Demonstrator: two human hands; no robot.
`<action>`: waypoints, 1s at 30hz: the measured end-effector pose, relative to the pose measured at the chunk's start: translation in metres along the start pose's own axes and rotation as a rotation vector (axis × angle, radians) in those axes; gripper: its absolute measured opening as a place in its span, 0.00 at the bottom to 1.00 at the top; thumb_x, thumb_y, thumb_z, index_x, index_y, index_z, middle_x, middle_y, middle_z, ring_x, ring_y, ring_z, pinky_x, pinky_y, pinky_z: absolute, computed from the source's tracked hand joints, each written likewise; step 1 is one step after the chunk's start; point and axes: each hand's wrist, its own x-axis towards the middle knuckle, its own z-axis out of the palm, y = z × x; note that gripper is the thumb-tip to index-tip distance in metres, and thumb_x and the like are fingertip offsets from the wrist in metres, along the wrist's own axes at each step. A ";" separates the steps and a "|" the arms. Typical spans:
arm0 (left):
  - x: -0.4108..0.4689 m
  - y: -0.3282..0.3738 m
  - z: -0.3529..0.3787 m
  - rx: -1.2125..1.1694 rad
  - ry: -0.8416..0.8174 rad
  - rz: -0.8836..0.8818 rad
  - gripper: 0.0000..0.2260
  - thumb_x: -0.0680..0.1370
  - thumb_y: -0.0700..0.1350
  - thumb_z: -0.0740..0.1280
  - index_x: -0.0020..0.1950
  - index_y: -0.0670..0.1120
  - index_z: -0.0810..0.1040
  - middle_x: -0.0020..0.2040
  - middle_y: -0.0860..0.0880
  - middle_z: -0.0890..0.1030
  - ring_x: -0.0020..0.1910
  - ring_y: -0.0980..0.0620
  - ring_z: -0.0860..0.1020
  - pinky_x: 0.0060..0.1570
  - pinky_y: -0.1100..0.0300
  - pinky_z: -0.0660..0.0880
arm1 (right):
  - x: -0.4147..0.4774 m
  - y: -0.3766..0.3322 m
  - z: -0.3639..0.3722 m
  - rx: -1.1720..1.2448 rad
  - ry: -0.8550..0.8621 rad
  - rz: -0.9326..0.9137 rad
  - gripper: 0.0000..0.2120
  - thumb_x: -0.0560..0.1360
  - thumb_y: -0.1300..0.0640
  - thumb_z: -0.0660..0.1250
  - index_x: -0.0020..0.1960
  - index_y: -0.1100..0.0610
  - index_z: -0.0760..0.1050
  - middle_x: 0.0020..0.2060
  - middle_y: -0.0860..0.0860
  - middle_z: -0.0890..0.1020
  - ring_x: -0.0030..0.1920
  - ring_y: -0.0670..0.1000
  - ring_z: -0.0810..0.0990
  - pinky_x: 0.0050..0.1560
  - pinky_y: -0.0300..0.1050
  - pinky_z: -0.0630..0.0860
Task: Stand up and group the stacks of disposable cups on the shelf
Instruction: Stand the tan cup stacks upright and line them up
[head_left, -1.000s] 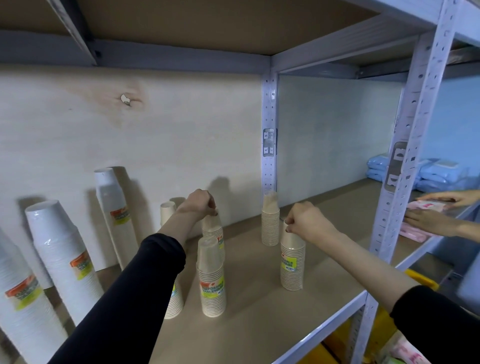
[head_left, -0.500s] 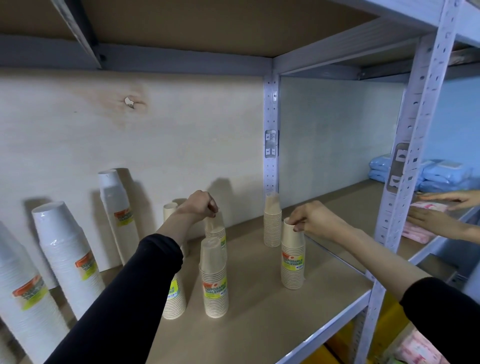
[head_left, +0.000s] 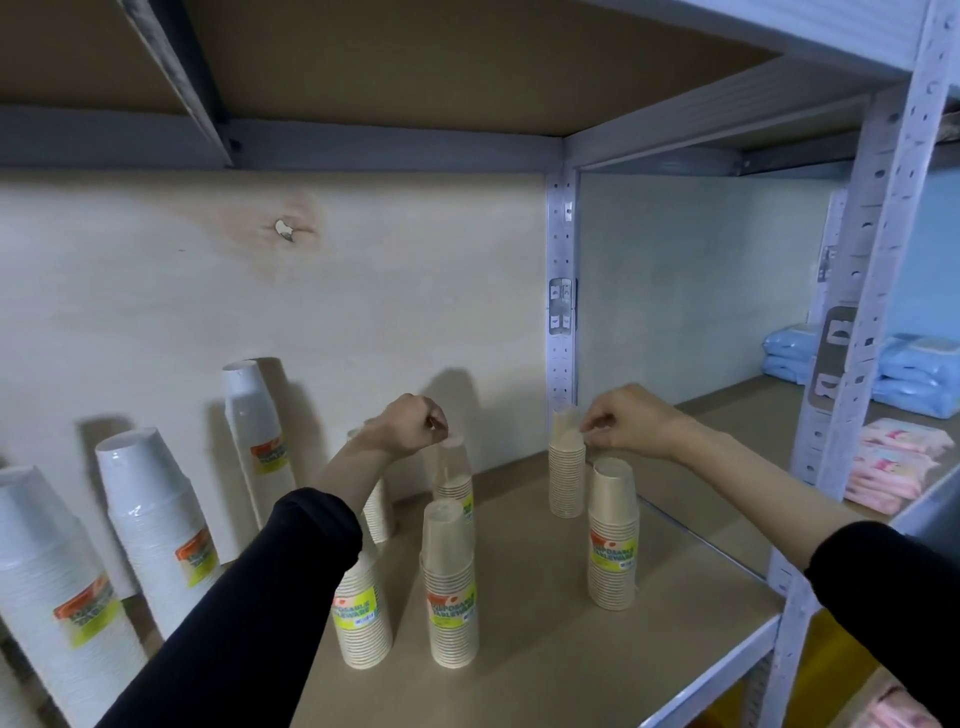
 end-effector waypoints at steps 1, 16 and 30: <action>0.000 -0.004 -0.004 0.010 0.028 -0.011 0.10 0.76 0.38 0.64 0.52 0.38 0.82 0.55 0.41 0.82 0.56 0.45 0.79 0.54 0.60 0.71 | 0.007 -0.002 -0.001 0.001 0.028 -0.009 0.13 0.73 0.60 0.67 0.57 0.62 0.80 0.54 0.56 0.83 0.54 0.51 0.79 0.48 0.34 0.67; 0.007 -0.055 -0.012 0.137 0.046 -0.371 0.13 0.75 0.46 0.68 0.54 0.40 0.81 0.56 0.41 0.82 0.57 0.44 0.78 0.54 0.57 0.73 | 0.079 0.005 0.032 -0.248 -0.109 0.132 0.16 0.76 0.64 0.59 0.63 0.66 0.73 0.60 0.61 0.76 0.57 0.58 0.77 0.54 0.43 0.74; 0.007 -0.057 0.002 0.164 0.080 -0.462 0.14 0.77 0.40 0.66 0.60 0.36 0.77 0.60 0.38 0.78 0.60 0.40 0.76 0.60 0.53 0.75 | 0.096 0.013 0.043 -0.199 -0.114 0.188 0.16 0.77 0.58 0.64 0.63 0.62 0.75 0.63 0.57 0.76 0.61 0.56 0.76 0.60 0.44 0.72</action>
